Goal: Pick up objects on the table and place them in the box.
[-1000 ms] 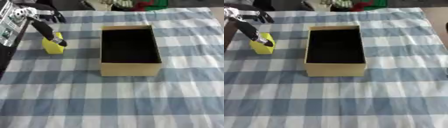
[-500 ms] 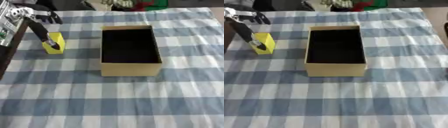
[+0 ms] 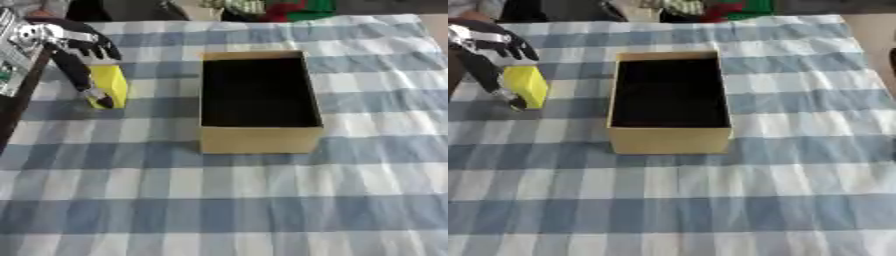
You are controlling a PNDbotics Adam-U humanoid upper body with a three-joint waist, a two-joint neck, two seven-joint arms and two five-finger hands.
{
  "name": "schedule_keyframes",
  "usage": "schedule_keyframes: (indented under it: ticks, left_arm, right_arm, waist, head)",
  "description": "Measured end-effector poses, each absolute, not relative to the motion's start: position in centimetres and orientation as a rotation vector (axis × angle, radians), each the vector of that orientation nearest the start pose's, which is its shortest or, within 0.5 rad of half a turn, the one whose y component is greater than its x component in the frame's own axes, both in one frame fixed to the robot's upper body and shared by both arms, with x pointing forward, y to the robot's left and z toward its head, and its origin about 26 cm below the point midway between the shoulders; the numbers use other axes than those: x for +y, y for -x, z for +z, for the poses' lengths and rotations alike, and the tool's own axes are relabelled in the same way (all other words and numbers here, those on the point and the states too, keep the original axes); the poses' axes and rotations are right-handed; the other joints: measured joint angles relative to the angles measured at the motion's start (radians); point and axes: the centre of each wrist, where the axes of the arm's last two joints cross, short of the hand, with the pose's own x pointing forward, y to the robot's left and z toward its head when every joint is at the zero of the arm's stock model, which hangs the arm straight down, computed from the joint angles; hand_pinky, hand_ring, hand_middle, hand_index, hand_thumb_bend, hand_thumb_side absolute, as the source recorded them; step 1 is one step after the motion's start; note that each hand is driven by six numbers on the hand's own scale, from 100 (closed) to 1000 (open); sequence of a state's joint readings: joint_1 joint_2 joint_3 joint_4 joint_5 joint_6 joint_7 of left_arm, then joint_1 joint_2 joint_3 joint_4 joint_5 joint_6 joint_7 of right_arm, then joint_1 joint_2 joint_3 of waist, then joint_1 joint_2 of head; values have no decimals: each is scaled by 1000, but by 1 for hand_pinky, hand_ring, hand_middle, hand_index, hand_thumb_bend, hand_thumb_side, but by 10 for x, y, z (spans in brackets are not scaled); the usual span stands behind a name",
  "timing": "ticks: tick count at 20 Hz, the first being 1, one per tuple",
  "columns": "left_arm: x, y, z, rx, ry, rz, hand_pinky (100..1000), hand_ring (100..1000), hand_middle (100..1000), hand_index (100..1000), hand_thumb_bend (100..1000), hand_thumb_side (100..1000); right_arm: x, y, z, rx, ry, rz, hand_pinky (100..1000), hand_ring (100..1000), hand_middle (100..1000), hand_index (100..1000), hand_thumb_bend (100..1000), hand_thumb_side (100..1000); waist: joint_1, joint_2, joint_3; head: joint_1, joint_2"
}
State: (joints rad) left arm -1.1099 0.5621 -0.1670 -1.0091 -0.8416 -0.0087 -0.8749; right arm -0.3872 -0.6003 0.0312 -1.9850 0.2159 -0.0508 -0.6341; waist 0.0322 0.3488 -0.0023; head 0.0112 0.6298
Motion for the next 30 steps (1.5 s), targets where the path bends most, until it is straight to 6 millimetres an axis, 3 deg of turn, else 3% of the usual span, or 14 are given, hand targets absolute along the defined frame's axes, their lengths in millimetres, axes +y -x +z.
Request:
schedule_keyframes:
  ticks: [2, 5, 7, 14, 18, 24, 30]
  left_arm:
    - [285, -475, 305, -1078, -804, -1538, 900, 883, 818, 865, 663, 267]
    - [286, -477, 300, -1068, -823, -1523, 875, 856, 779, 838, 599, 134]
    - [287, -478, 298, -1054, -836, -1521, 868, 850, 776, 831, 543, 100]
    - [288, -479, 296, -1028, -806, -1532, 832, 824, 766, 813, 444, 100]
    - [288, -478, 295, -1034, -777, -1532, 768, 748, 662, 735, 366, 100]
    - [286, -477, 298, -1080, -801, -1492, 751, 733, 652, 722, 250, 100]
    - [273, -469, 322, -1182, -864, -1485, 751, 714, 628, 705, 199, 100]
  right_arm:
    - [-283, -304, 246, 3395, -1137, -44, 840, 771, 746, 805, 100, 681]
    - [-283, -304, 246, 3396, -1136, -33, 840, 771, 746, 806, 100, 681]
    - [-283, -304, 246, 3396, -1137, -31, 840, 770, 744, 806, 100, 681]
    - [-283, -304, 246, 3398, -1128, -9, 841, 770, 743, 806, 100, 679]
    - [-282, -304, 245, 3399, -1127, 4, 841, 770, 743, 806, 100, 677]
    - [-283, -303, 242, 3408, -1138, 9, 842, 770, 742, 807, 100, 676]
    - [-284, -303, 240, 3412, -1148, 9, 842, 771, 742, 807, 100, 675]
  waist:
    - [-2, 5, -3]
    - [-4, 8, -5]
    - [-4, 8, -5]
    - [-4, 8, -3]
    - [-8, 8, -4]
    - [-9, 5, -3]
    - [-9, -8, 4]
  head:
    - [3, -4]
    - [4, -8]
    - [4, -8]
    - [5, -8]
    - [5, -8]
    - [2, -8]
    - [-5, -6]
